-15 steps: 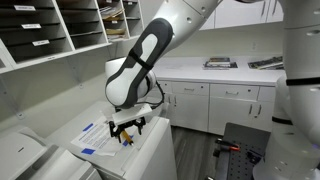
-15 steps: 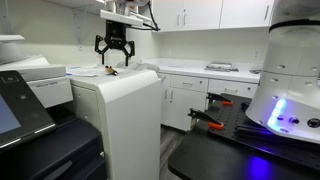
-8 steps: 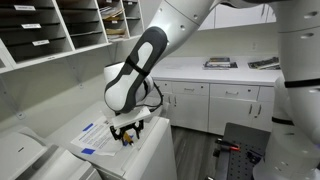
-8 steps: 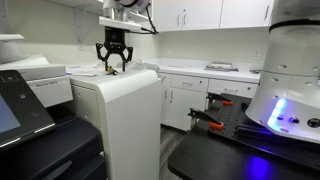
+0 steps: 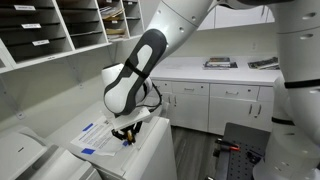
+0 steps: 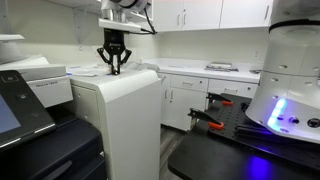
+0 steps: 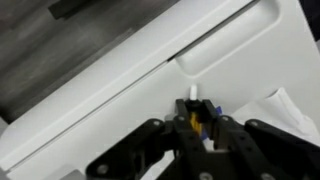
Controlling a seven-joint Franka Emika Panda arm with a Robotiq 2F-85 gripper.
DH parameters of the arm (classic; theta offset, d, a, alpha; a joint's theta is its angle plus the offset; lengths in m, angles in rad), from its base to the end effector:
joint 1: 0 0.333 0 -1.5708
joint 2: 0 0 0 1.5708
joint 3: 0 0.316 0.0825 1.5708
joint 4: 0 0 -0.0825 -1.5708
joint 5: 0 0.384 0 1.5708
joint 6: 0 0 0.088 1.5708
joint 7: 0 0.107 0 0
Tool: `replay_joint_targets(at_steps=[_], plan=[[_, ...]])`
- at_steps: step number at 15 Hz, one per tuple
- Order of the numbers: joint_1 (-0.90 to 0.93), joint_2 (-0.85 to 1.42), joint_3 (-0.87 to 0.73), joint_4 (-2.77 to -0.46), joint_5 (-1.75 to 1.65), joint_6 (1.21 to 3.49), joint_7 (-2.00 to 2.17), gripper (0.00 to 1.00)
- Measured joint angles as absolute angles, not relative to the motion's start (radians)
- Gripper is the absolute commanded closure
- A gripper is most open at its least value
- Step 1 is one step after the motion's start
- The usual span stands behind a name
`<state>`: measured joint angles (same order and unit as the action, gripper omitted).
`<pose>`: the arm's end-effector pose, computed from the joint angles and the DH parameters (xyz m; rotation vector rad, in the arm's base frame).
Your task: Put the yellow object in the cup
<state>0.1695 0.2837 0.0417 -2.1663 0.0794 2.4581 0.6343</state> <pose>0.5525 0.1183 0.2640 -2.9910 0.7418 0.0280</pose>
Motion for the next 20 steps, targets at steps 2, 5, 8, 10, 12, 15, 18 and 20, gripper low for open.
replay_joint_targets(at_steps=[2,5,8,10,12,15,18,20], plan=[[0.170,0.284,0.041,-2.164,0.080,2.448,0.634,0.95],[0.168,0.269,0.059,-2.150,0.160,2.410,0.620,0.95],[0.161,0.201,0.085,-2.128,0.332,2.337,0.581,0.95],[0.146,0.141,0.090,-2.112,0.459,2.251,0.566,0.95],[0.123,0.082,0.087,-2.103,0.572,2.155,0.554,0.95],[0.085,0.020,0.071,-2.101,0.720,2.046,0.554,0.95],[0.054,0.008,0.043,-2.102,0.863,2.009,0.554,0.95],[0.035,0.011,0.024,-2.101,0.960,2.001,0.554,0.95]])
